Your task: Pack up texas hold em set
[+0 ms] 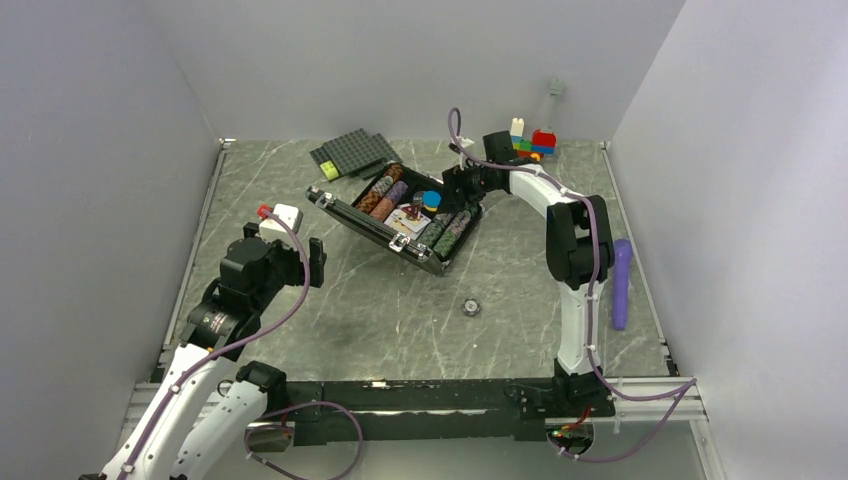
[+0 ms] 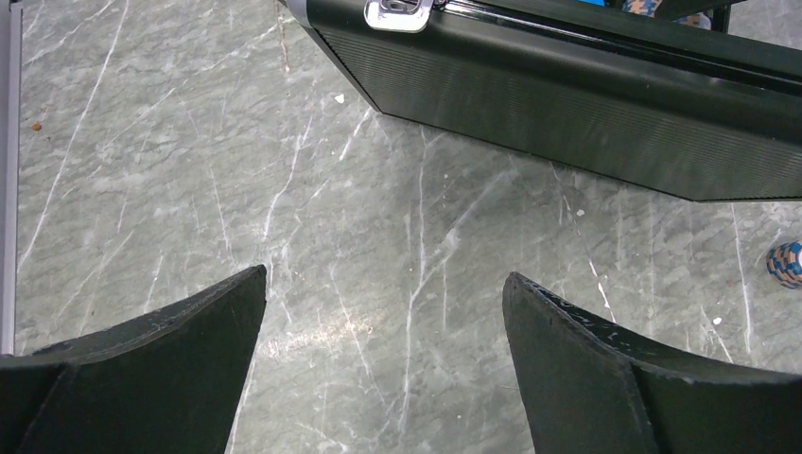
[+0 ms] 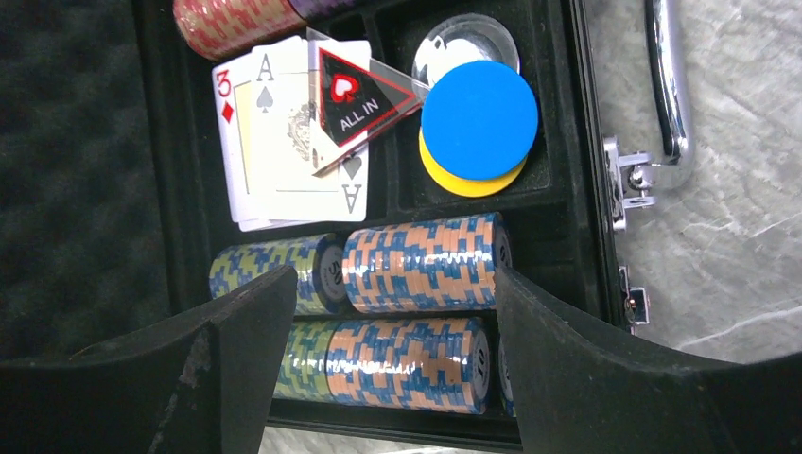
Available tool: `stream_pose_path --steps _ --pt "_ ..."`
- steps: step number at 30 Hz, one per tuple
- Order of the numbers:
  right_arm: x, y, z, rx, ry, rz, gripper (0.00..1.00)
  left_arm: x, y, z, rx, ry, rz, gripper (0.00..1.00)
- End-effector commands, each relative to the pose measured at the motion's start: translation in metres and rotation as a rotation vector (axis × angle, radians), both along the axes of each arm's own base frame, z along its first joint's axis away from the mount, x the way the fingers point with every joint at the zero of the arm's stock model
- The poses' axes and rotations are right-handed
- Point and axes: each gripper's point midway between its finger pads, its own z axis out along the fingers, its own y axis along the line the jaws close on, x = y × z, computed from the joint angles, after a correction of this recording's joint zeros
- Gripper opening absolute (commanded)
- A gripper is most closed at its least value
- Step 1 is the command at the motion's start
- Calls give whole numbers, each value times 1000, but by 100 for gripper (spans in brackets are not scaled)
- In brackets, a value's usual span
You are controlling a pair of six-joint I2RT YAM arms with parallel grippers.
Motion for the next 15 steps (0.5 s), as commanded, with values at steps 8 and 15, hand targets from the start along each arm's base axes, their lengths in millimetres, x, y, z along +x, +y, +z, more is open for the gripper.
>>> stream_pose_path --steps 8,15 --pt "-2 2 -10 2 10 11 80 3 -2 9 -11 -36 -8 98" --pt "-20 16 -13 22 48 62 79 3 -2 9 -9 -35 -9 98"
